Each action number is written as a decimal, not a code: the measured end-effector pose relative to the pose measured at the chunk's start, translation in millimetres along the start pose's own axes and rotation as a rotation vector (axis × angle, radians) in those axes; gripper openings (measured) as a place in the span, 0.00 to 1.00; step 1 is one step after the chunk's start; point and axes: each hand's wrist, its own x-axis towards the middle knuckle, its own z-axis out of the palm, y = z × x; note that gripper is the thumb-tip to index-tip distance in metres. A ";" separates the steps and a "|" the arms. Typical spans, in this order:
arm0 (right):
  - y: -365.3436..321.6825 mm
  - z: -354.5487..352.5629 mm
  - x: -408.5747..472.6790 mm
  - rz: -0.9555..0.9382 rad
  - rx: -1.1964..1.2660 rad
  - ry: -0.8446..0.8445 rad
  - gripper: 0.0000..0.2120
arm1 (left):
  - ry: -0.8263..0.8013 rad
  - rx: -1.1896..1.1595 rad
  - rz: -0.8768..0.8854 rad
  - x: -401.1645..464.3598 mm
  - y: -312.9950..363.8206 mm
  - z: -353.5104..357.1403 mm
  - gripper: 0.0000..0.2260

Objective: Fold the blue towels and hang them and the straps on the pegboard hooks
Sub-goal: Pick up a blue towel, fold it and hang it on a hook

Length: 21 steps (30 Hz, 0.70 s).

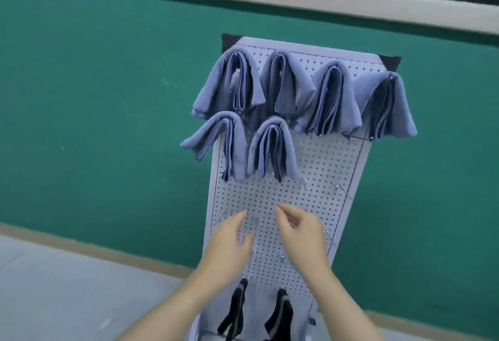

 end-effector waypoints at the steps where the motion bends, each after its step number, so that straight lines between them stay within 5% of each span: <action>1: 8.4 2.9 -18.1 0.017 0.015 -0.016 0.14 | -0.027 0.004 -0.046 -18.1 -16.4 0.0 0.25; 4: 46.3 23.4 -72.8 0.119 0.083 -0.047 0.07 | -0.088 0.066 -0.194 -77.9 -76.4 1.0 0.23; 6: 82.2 39.6 -106.7 0.210 0.090 -0.060 0.12 | -0.115 0.195 -0.224 -115.6 -115.0 2.6 0.23; 11: 163.7 80.2 -166.6 0.417 -0.041 -0.068 0.10 | -0.266 0.518 0.021 -133.6 -155.1 -2.7 0.26; 16: 213.4 118.8 -196.2 0.430 -0.218 -0.277 0.15 | -0.550 0.846 -0.115 -127.6 -202.2 -8.2 0.29; 21: 273.3 151.3 -248.0 0.481 -0.318 -0.459 0.11 | -0.650 0.918 -0.220 -134.3 -233.8 -13.3 0.29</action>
